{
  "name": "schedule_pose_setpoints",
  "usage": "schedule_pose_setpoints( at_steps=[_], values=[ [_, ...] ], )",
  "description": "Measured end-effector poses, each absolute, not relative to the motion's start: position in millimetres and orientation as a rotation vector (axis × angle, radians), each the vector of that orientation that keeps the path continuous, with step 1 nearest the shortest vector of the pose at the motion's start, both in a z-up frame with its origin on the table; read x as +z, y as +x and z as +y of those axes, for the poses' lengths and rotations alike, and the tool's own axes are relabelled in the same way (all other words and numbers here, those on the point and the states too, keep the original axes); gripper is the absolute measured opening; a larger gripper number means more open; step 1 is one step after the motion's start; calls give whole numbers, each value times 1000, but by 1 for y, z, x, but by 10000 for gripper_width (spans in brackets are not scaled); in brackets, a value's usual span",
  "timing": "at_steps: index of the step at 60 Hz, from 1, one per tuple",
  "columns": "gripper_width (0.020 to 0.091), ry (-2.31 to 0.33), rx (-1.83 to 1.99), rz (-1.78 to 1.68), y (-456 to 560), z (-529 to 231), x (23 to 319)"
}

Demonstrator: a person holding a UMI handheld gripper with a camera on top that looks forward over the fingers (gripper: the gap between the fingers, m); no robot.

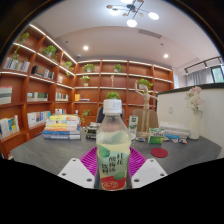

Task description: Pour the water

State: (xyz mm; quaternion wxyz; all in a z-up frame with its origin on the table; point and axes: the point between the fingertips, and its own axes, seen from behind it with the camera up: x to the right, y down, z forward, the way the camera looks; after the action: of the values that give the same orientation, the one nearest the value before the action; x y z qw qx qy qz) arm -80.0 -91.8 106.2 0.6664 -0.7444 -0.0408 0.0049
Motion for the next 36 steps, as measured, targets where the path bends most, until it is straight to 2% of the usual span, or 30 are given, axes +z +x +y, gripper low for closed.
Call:
schedule_pose_setpoints(
  at_steps=[8, 12, 16, 25, 29, 30, 31, 35, 36],
  values=[
    [364, -1692, 61, -29, -85, -86, 105],
    [362, -1692, 127, 44, -95, -77, 113],
    [363, -1695, 251, 175, -111, -66, 110],
    [362, -1624, 624, 453, -156, -28, 131],
    [363, -1583, 786, 609, -162, -10, 130],
    [363, -1578, 816, 655, -167, -12, 140],
    [362, -1560, 848, 686, -163, 1, 132],
    [364, -1512, 982, 819, -166, 14, 134],
    [363, -1506, 1014, 860, -169, 5, 144]
  ],
)
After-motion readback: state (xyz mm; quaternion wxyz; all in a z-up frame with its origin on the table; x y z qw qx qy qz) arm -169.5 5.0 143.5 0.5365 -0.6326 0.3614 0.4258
